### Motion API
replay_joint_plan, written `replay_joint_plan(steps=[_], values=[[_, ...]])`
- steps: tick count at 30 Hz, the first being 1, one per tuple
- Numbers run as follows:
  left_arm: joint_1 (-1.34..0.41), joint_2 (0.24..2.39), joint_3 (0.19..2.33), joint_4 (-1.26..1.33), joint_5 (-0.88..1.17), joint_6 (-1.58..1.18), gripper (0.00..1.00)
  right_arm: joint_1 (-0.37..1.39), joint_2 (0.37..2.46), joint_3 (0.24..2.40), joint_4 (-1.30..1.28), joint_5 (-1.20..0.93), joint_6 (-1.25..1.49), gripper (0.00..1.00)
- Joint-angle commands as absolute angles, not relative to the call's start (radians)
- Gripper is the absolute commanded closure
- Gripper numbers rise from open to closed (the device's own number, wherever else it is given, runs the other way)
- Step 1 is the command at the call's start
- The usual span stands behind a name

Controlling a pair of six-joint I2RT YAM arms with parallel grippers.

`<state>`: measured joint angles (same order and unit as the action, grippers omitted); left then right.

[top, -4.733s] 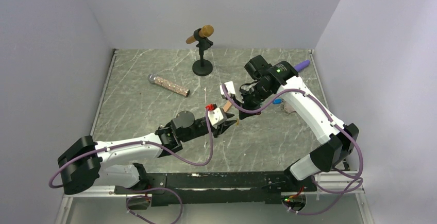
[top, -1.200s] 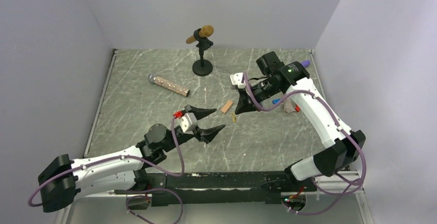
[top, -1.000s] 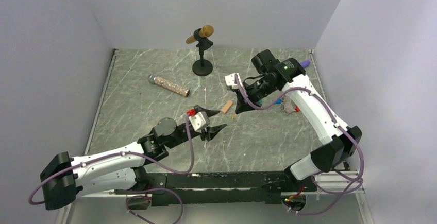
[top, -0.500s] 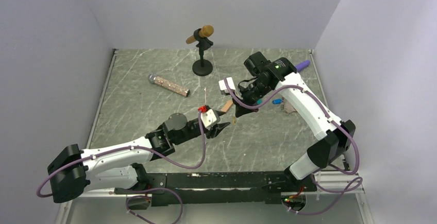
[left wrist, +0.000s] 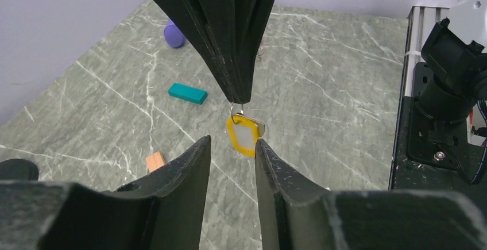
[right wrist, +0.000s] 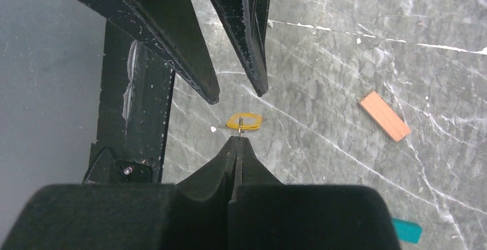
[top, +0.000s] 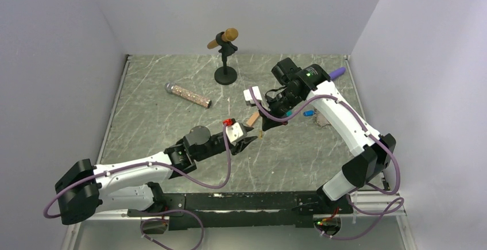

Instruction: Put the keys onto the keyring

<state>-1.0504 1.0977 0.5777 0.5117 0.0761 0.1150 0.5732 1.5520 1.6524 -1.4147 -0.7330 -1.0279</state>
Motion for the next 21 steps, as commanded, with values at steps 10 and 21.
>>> replay_joint_plan(steps=[10, 21], values=[[-1.048, 1.143, 0.658, 0.561, 0.131, 0.120, 0.73, 0.586, 1.537, 1.659, -1.422, -0.752, -1.032, 1.00], [-1.048, 1.161, 0.672, 0.551, 0.140, 0.126, 1.00, 0.591, 1.541, 1.663, -1.426, -0.768, -1.040, 1.00]])
